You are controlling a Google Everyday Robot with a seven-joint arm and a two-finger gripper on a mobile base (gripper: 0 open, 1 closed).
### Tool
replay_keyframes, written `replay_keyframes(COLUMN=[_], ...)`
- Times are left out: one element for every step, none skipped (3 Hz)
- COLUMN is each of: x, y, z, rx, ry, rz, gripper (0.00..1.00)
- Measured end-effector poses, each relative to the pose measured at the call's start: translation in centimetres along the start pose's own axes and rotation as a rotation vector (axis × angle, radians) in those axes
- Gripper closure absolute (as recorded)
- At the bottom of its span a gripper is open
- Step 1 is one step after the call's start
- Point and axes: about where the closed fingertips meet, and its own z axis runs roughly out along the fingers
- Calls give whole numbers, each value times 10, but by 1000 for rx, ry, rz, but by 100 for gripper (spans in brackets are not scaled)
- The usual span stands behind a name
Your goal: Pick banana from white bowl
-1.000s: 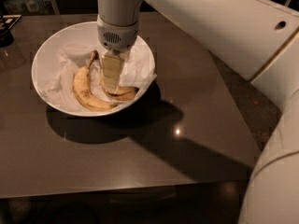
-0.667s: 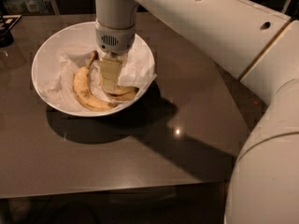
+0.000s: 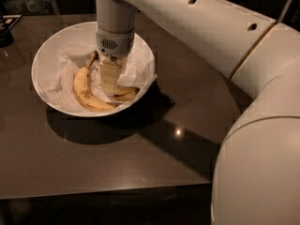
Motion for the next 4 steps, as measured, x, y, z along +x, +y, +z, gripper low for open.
replay_keyframes(x=[3, 3, 4, 4], y=[-1, -3, -5, -7], z=[8, 14, 20, 24], rx=[-31, -49, -63, -78], ry=[3, 8, 12, 18], rz=[22, 34, 45, 54], gripper=[42, 44, 43, 44])
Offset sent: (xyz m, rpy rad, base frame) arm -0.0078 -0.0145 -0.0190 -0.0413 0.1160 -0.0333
